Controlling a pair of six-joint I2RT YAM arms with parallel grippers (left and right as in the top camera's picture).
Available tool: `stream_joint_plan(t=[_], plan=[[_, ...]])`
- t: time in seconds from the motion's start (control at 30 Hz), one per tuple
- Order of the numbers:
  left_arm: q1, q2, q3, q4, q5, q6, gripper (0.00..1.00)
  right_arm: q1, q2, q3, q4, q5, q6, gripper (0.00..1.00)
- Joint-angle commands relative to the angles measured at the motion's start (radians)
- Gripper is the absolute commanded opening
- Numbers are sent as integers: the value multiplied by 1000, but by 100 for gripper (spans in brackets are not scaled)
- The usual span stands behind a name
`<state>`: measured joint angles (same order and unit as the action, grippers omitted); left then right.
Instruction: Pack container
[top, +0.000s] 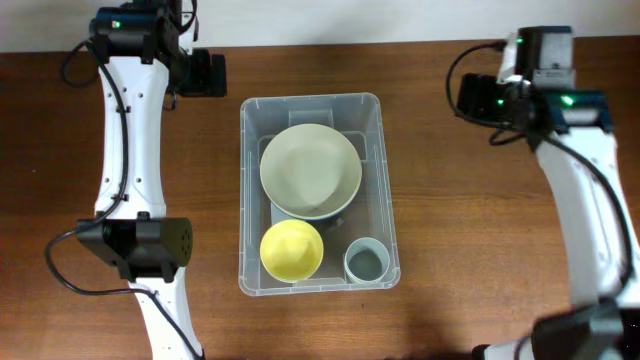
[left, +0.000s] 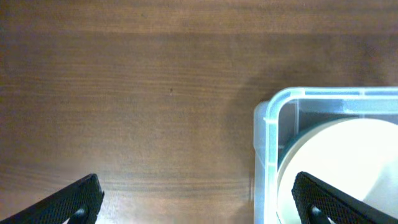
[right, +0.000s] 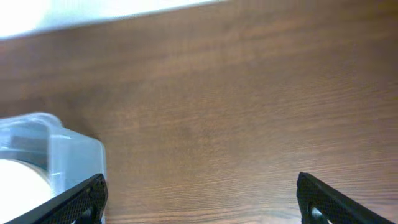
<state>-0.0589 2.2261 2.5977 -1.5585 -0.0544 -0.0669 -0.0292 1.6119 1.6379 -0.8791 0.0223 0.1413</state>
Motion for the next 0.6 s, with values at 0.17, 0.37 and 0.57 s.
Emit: stream_joint_plan(t=[0.17,0.37,0.57], plan=[[0,-155,3,-68,18,19,99,2,-214,-1,-55,43,21,94],[0,-257,3,-118,34,15,100,3,-319,-106,-63,43,21,94],[0,-382,2,-129,37,15,99,3,-464,-283,-32,43,21,94]])
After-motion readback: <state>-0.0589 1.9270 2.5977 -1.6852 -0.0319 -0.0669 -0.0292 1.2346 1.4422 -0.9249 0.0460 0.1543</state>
